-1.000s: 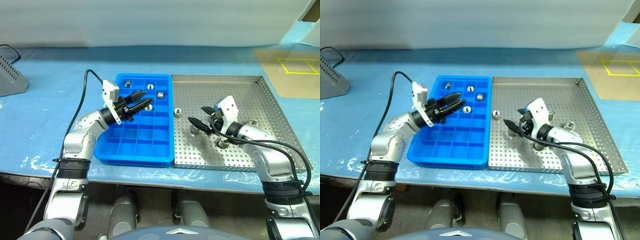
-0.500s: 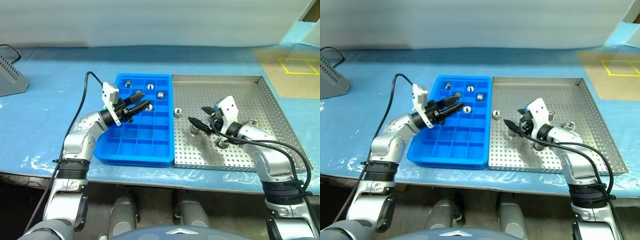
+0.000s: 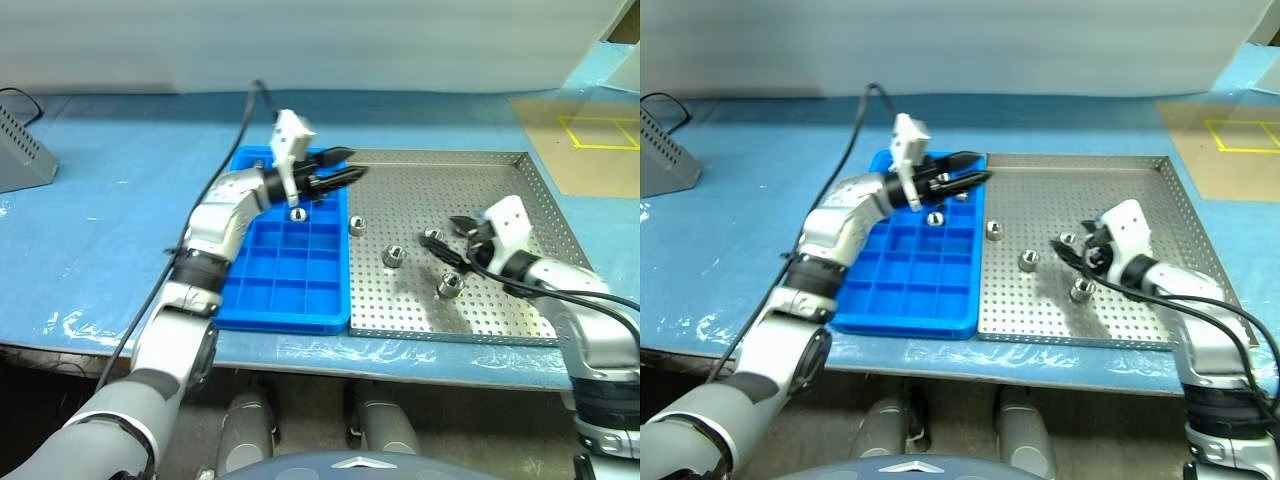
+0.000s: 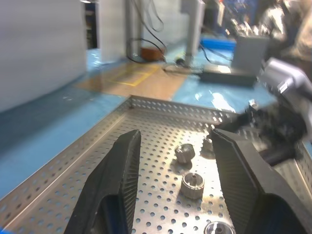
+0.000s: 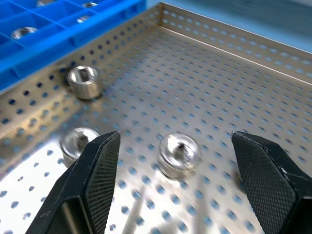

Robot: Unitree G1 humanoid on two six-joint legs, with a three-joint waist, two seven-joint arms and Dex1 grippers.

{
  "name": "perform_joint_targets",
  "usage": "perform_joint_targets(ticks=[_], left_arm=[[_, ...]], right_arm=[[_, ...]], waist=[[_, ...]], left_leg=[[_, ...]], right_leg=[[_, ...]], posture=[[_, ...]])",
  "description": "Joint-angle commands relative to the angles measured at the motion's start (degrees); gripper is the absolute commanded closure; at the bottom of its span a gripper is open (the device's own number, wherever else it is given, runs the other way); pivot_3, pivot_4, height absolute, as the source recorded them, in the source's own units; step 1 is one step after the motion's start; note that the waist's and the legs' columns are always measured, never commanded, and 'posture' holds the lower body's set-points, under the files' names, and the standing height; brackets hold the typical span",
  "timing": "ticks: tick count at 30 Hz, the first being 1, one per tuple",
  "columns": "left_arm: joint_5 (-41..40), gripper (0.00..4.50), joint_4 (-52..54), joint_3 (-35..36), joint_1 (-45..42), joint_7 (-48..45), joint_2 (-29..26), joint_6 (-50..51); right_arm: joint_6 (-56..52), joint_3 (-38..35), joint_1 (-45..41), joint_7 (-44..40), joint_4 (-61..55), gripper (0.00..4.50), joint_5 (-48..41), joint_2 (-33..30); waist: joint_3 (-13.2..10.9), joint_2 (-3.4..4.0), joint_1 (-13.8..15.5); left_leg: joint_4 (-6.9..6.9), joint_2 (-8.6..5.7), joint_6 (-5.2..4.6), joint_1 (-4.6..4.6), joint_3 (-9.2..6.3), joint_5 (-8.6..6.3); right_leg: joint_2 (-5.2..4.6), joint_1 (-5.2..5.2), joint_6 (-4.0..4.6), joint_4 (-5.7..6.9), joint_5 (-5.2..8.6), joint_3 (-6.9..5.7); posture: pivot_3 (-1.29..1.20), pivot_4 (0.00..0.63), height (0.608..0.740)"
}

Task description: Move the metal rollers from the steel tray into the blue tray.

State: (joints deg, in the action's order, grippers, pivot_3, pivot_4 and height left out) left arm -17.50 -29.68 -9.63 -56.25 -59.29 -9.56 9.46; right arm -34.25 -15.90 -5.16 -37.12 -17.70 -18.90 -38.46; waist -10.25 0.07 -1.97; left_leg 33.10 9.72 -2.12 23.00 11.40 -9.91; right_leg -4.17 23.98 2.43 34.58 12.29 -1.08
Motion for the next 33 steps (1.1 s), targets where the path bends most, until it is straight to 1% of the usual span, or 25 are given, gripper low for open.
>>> perform_joint_targets(ticks=[1,4,6,9,12,13,16,21,24,27,31,32,33], left_arm=[[6.01,2.1,-7.15,-5.71,-3.2,-8.43,0.5,-9.38],[10.72,2.1,-16.89,-9.38,-8.49,-13.77,2.54,-15.37],[13.4,2.1,-21.92,-10.86,-11.22,-15.97,3.58,-17.32],[19.52,2.1,-29.96,-13.96,-15.24,-14.55,5.85,-19.34],[21.99,2.1,-35.63,-13.68,-17.99,-13.28,8.41,-19.47],[23.66,2.1,-37.4,-14.14,-18.77,-11.54,9.19,-19.39],[27.03,2.1,-40.78,-14.87,-20.02,-9.87,10.63,-18.81],[31.11,2.1,-43.42,-15.27,-20.86,-8.13,10.99,-19.23],[31.46,2.1,-44.05,-13.76,-21.64,-7.39,10.95,-18.87],[30.65,1.52,-43.78,-12.12,-21.9,-9.11,10.44,-20.15],[31.54,0.21,-43.95,-11.7,-21.4,-9.51,9.47,-21.36],[31.93,0.02,-44.01,-11.87,-21.24,-9.25,9.2,-21.58],[32.56,0.02,-44.13,-12.31,-21.12,-9.02,8.83,-21.67]], right_arm=[[-0.4,-4.17,3.71,0.87,-5.65,0.77,-1.31,-0.55],[-1.0,-5.48,8.23,3.75,-9.37,0.77,-1.24,1.77],[-1.15,-5.21,10.16,5.39,-11.22,0.77,-1.02,3.18],[-1.19,-3.26,12.97,7.98,-14.27,0.77,0.03,5.6],[-1.57,-2.59,14.3,9.73,-15.93,0.77,0.39,6.55],[-1.76,-2.75,14.79,10.15,-16.33,0.77,0.37,6.67],[-2.06,-3.08,15.92,10.99,-17.15,0.77,0.28,6.69],[-1.99,-1.69,16.25,12.27,-16.95,0.77,0.89,6.84],[-1.9,-0.46,16.16,12.93,-17.0,0.77,1.17,7.29],[-1.59,0.13,16.19,13.14,-16.65,0.77,1.48,7.3],[-1.2,0.63,15.94,13.34,-15.82,0.77,2.04,7.12],[-1.22,0.78,15.83,13.39,-15.74,0.77,2.16,7.13],[-1.3,1.11,15.64,13.32,-15.65,0.77,2.36,6.99]], waist=[[0.01,0.02,-0.73],[0.01,0.01,-2.17],[0.01,0.0,-2.99],[0.02,0.01,-4.47],[0.03,0.04,-6.04],[0.03,0.04,-6.75],[0.05,0.07,-8.19],[0.06,0.1,-10.52],[0.06,0.09,-11.57],[0.06,0.09,-11.73],[0.06,0.09,-11.9],[0.06,0.1,-11.96],[0.06,0.1,-12.03]], left_leg=[[-0.01,0.01,-0.01,0.0,-0.01,0.0],[0.0,-0.04,-0.05,0.08,-0.03,-0.03],[0.04,-0.05,-0.07,0.13,-0.04,-0.04],[0.12,-0.11,-0.08,0.19,-0.05,-0.16],[0.14,-0.16,-0.09,0.25,-0.06,-0.22],[0.14,-0.18,-0.11,0.28,-0.07,-0.24],[0.18,-0.2,-0.3,0.42,-0.15,-0.23],[0.22,-0.28,-0.61,0.53,-0.25,-0.36],[0.24,-0.33,-0.68,0.54,-0.31,-0.4],[0.24,-0.36,-0.7,0.47,-0.4,-0.42],[0.23,-0.38,-0.78,0.37,-0.43,-0.48],[0.23,-0.39,-0.8,0.37,-0.43,-0.49],[0.23,-0.41,-0.82,0.38,-0.43,-0.5]], right_leg=[[0.0,-0.01,-0.02,-0.01,0.01,-0.01],[0.0,0.01,-0.08,-0.06,0.04,-0.05],[0.0,0.01,-0.16,-0.12,0.05,-0.06],[-0.04,0.01,-0.3,-0.17,0.09,-0.06],[-0.07,-0.01,-0.59,-0.25,0.23,-0.1],[-0.09,-0.03,-0.62,-0.31,0.23,-0.12],[-0.11,-0.05,-0.57,-0.52,0.07,-0.2],[-0.18,-0.3,-0.48,-0.98,-0.12,-0.37],[-0.23,-0.42,-0.47,-1.13,-0.12,-0.46],[-0.26,-0.62,-0.48,-1.27,-0.12,-0.55],[-0.28,-0.82,-0.48,-1.42,-0.12,-0.58],[-0.29,-0.82,-0.48,-1.42,-0.12,-0.59],[-0.31,-0.82,-0.47,-1.42,-0.13,-0.59]], posture=[[-0.56,0.15,0.74],[-0.61,0.15,0.74],[-0.63,0.15,0.74],[-0.67,0.15,0.74],[-0.69,0.15,0.74],[-0.7,0.15,0.74],[-0.7,0.15,0.74],[-0.7,0.15,0.74],[-0.7,0.15,0.74],[-0.7,0.15,0.74],[-0.69,0.15,0.74],[-0.69,0.15,0.74],[-0.69,0.15,0.74]])
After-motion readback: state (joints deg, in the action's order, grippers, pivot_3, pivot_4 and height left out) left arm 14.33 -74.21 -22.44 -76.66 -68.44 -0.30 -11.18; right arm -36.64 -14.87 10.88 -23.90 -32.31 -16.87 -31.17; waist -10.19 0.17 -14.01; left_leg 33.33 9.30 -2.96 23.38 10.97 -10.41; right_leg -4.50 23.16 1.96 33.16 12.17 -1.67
